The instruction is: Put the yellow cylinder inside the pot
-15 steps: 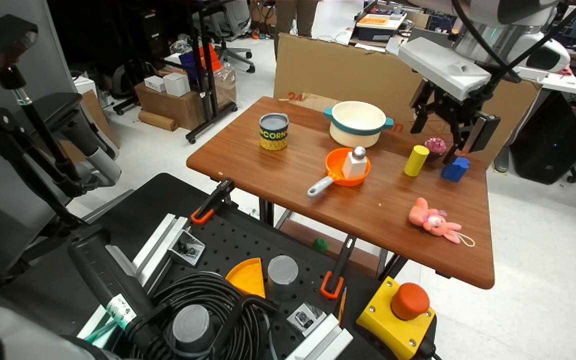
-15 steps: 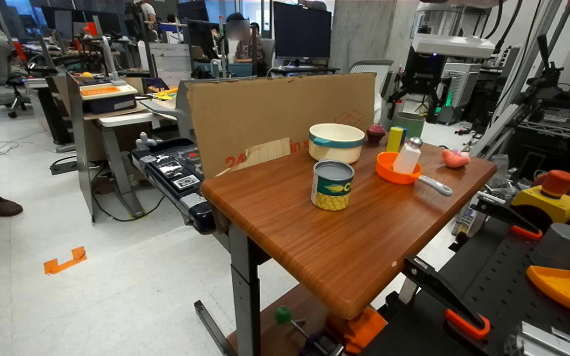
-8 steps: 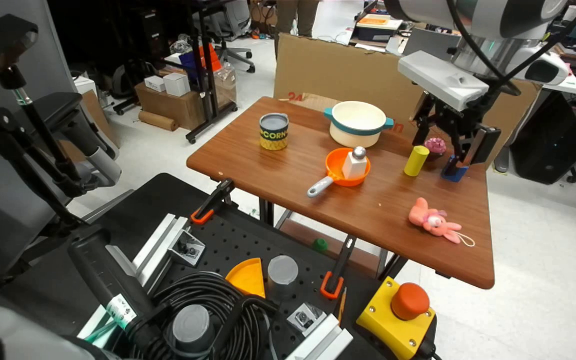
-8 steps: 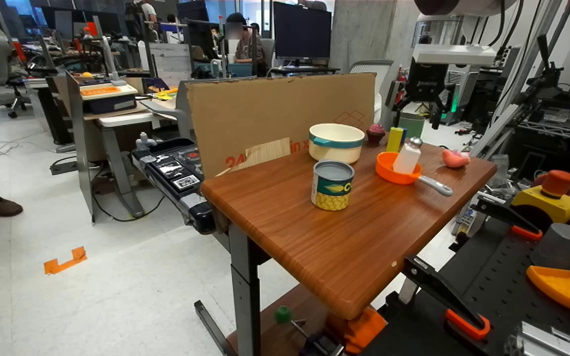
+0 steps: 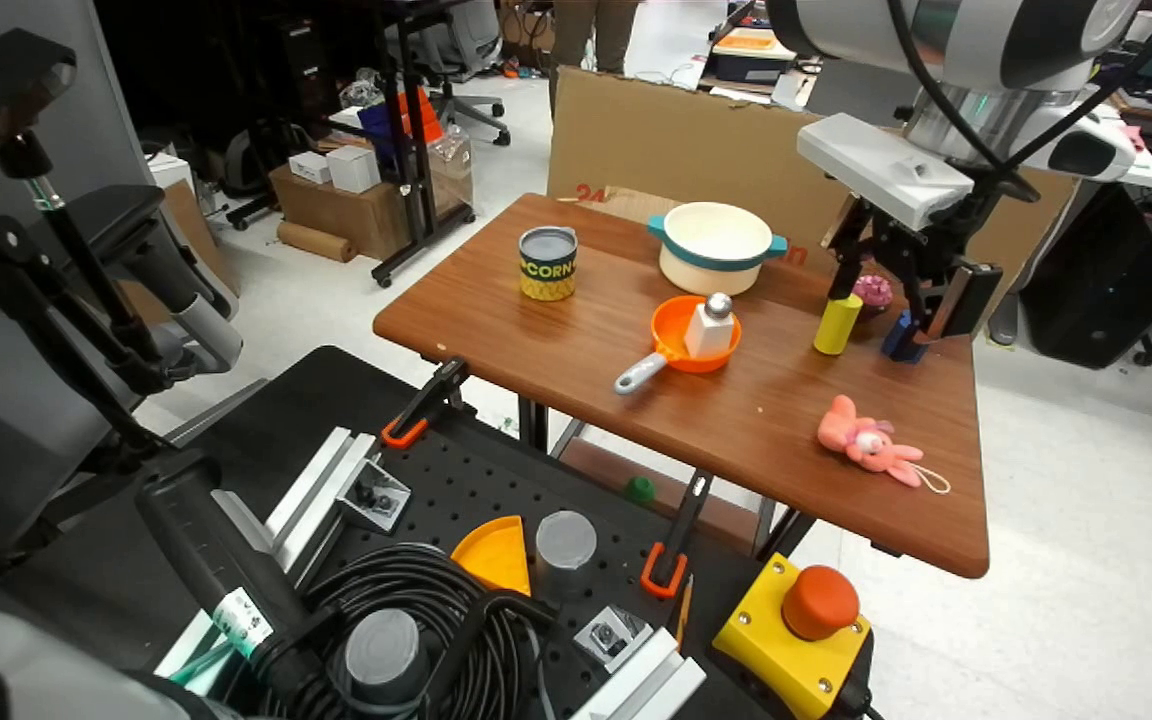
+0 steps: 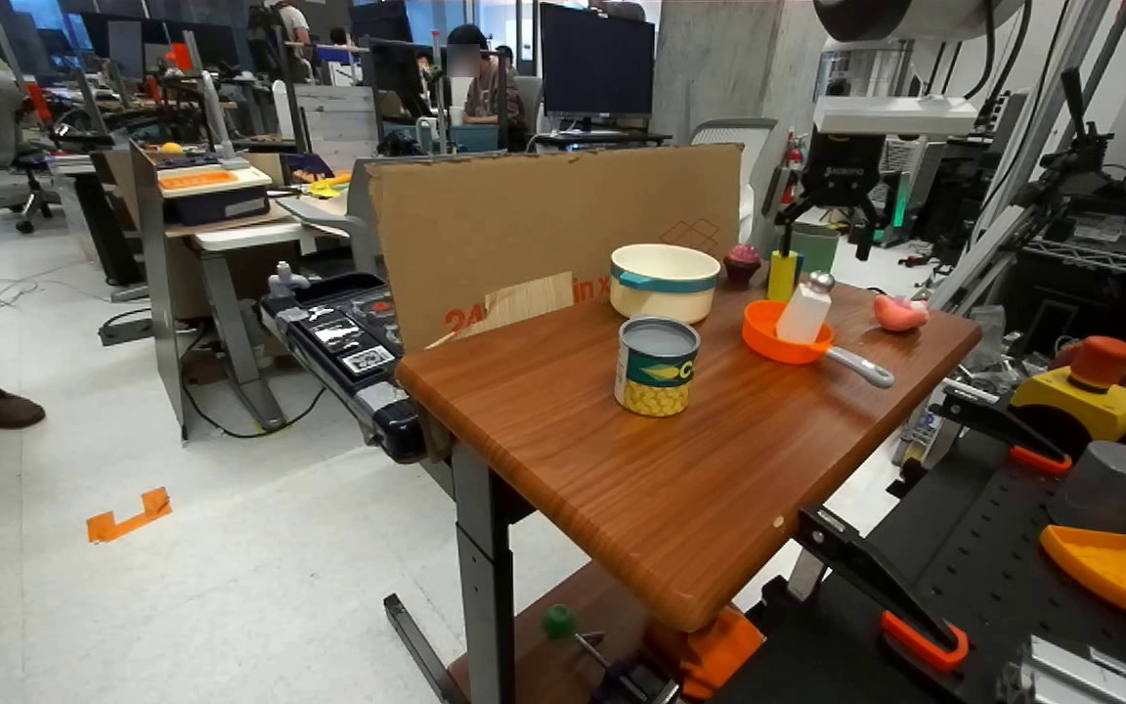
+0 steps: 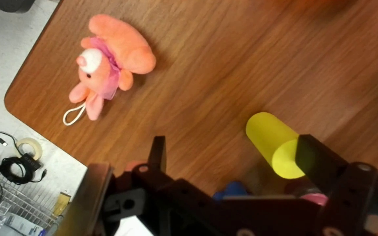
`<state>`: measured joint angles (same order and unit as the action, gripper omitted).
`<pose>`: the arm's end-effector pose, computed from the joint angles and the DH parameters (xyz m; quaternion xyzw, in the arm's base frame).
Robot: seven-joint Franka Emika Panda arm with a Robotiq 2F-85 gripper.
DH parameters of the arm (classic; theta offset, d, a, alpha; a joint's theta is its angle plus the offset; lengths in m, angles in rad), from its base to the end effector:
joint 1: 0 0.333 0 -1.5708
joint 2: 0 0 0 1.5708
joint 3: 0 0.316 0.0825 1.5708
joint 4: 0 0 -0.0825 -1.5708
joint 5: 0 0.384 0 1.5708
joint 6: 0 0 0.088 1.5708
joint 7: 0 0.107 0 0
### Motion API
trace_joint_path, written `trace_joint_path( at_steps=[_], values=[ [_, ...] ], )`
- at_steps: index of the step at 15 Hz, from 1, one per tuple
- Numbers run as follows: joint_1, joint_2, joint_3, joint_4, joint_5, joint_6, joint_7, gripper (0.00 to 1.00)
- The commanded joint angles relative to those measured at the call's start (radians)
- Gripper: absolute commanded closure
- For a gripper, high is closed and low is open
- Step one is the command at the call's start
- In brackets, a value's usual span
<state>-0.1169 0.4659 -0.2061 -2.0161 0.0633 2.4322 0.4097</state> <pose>0.5696 -0.1879 0.2197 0.9278 -0.3717 -0.0180 0.0269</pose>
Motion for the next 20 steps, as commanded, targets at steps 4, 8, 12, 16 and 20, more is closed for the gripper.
trace_joint_path(
  at_steps=[4, 8, 12, 16, 20],
  values=[
    [0.014, -0.059, 0.012, -0.003, 0.015, 0.014, -0.011, 0.00],
    [0.024, -0.062, 0.007, 0.003, 0.001, 0.022, 0.001, 0.00],
    [0.011, -0.061, 0.022, -0.002, 0.054, 0.078, 0.001, 0.00],
    [0.008, -0.060, 0.032, 0.002, 0.137, 0.136, 0.022, 0.00],
    [0.015, -0.056, 0.031, 0.002, 0.147, 0.102, 0.018, 0.00]
  ],
)
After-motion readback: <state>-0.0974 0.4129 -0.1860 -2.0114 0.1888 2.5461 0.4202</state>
